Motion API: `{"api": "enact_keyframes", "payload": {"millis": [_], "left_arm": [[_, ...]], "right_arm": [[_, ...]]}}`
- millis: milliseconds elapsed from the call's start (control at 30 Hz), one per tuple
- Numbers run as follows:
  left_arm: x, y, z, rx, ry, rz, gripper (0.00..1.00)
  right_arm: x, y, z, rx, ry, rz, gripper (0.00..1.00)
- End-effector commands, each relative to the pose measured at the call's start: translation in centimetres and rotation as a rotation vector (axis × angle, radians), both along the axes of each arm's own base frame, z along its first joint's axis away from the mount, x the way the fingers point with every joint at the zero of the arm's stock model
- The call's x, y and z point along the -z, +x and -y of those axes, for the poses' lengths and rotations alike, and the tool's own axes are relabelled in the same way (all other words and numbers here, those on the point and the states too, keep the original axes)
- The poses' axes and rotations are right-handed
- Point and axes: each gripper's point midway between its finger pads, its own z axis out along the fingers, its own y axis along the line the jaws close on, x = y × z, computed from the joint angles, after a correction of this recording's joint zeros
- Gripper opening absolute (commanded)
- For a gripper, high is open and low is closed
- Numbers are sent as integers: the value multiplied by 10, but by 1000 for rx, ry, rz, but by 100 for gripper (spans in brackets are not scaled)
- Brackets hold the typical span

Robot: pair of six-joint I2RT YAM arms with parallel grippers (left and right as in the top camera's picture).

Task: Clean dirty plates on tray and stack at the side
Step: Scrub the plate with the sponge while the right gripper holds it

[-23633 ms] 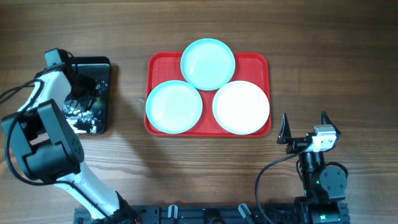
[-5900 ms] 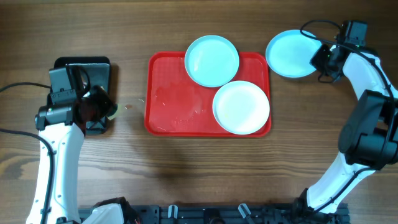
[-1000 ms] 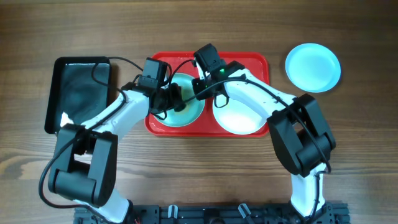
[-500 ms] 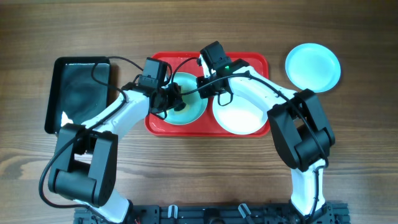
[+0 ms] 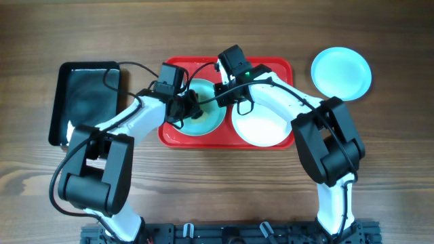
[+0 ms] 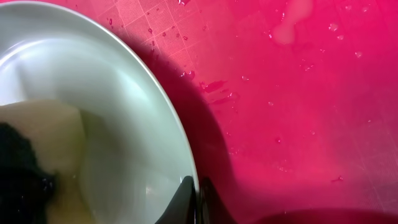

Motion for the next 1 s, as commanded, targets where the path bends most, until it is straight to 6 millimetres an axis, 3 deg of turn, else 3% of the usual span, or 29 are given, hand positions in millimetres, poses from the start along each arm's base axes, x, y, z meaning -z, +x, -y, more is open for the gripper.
{"api": "enact_keyframes", "payload": {"millis": [0, 133, 200, 333, 433, 500, 600, 733, 833, 967], "left_arm": [[23, -6, -46, -87, 241, -36, 4], [12, -13, -94, -171, 433, -48, 4], [1, -13, -108, -202, 487, -26, 4], [-27, -5, -112, -232, 491, 52, 4], [-45, 0, -100, -224, 412, 98, 4], [-46, 2, -74, -173, 271, 95, 4], [-42, -2, -32, -76, 53, 51, 4], [-26, -10, -7, -11, -11, -1, 4], [-8, -18, 0, 14, 9, -47, 4], [9, -23, -21, -22, 130, -82, 4]], "right_arm": [[21, -3, 7, 11, -42, -31, 4], [21, -3, 7, 11, -41, -30, 5], [21, -3, 7, 11, -40, -28, 4], [21, -3, 7, 11, -41, -28, 4], [21, -3, 7, 11, -40, -28, 4], [21, -3, 7, 11, -40, -27, 4], [21, -2, 6, 11, -37, -24, 4], [21, -2, 6, 11, -37, -24, 4], [21, -2, 6, 11, -38, -25, 4], [21, -3, 7, 11, -40, -28, 4]]}}
